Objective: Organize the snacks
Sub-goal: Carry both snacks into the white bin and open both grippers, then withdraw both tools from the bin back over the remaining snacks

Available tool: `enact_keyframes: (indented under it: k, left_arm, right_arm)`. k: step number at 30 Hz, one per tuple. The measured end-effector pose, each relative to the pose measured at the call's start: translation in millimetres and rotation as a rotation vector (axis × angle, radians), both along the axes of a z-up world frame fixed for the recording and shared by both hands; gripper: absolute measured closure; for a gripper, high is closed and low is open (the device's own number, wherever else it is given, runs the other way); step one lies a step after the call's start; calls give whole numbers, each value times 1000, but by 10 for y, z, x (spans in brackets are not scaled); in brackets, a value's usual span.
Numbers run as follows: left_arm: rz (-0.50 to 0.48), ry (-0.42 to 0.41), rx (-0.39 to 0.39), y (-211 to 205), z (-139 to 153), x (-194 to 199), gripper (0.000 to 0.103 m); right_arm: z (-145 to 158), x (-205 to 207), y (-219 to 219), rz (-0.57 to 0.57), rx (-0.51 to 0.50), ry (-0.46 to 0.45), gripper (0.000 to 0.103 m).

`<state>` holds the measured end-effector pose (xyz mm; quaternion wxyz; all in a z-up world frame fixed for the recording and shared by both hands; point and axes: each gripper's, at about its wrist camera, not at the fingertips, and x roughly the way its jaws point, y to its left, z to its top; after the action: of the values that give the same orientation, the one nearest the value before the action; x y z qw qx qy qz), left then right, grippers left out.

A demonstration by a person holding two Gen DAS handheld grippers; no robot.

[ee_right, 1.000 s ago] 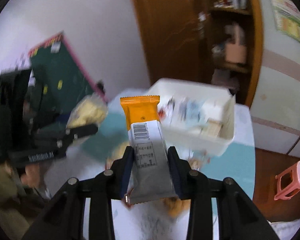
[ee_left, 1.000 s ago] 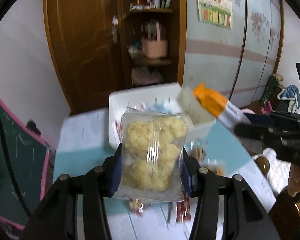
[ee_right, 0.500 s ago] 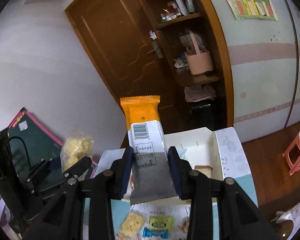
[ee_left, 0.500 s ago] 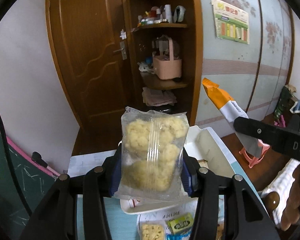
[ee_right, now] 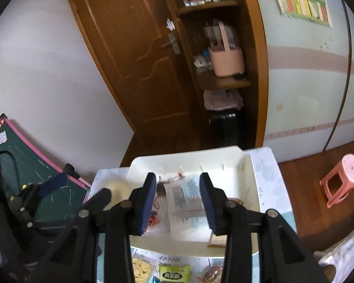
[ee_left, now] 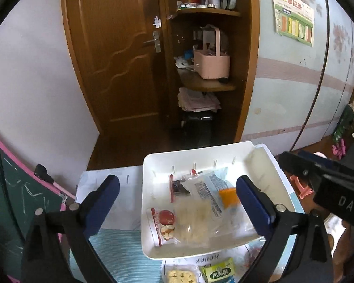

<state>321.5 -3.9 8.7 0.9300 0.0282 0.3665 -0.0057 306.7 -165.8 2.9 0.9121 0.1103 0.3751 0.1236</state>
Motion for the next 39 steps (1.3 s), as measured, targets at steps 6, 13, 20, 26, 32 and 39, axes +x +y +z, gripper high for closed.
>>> enact_keyframes:
  k: [6,13,20,26,32,39]
  left_arm:
    - [-10,-5,25,14,-56,-200,4]
    - [-42,-16,53,-45,-70,-515,4]
    - [-95,-34,67,-86,10,-985,4]
    - [-167,-26,71,-47,32,-1453,4]
    - [-248,15,85,100,-113,-1969,4]
    - [-340,49,103,162,-421,-2559,4]
  right_arm:
    - [-26,-123,-81,-17,-19,-6,50]
    - [16,-318,-148,-10,-31,-11,50]
    - [34,-686,-164,20,-52,-3,50]
    - [29,-1205,-177,44,-85,-3,50]
    - [-177,-1846,-226,48,-115,30,49]
    - [-649,-2492,-211,38,-209,136,49]
